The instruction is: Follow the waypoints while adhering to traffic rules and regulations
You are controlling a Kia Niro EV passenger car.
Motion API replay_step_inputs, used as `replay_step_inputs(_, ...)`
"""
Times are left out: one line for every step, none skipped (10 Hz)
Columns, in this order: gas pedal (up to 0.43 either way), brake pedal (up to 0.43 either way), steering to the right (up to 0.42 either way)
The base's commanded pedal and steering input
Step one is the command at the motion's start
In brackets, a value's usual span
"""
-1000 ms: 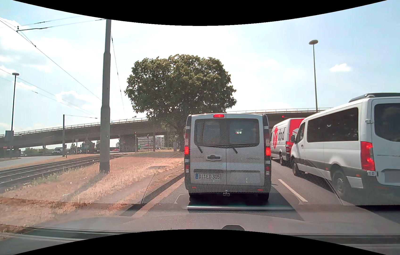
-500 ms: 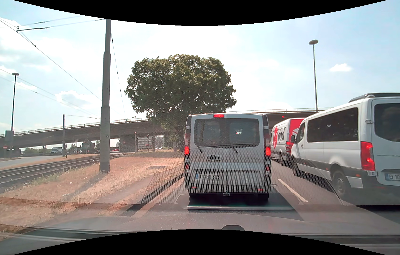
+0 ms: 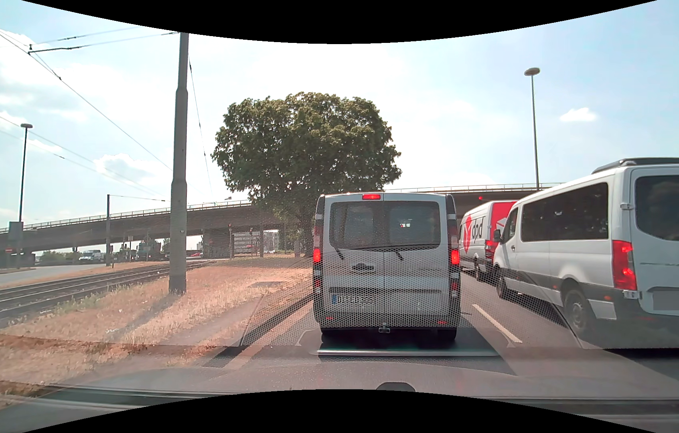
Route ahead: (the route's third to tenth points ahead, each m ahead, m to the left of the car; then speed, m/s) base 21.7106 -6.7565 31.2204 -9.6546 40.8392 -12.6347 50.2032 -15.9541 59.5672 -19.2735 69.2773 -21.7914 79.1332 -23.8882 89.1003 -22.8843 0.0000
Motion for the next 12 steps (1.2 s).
replay_step_inputs(0.0, 0.293, 0.014)
replay_step_inputs(0.0, 0.299, 0.014)
replay_step_inputs(0.0, 0.299, 0.014)
replay_step_inputs(0.0, 0.299, 0.014)
replay_step_inputs(0.0, 0.299, 0.014)
replay_step_inputs(0.0, 0.299, 0.014)
replay_step_inputs(0.0, 0.299, 0.014)
replay_step_inputs(0.0, 0.299, 0.014)
replay_step_inputs(0.0, 0.299, 0.014)
replay_step_inputs(0.0, 0.299, 0.014)
replay_step_inputs(0.0, 0.299, 0.014)
replay_step_inputs(0.0, 0.293, 0.014)
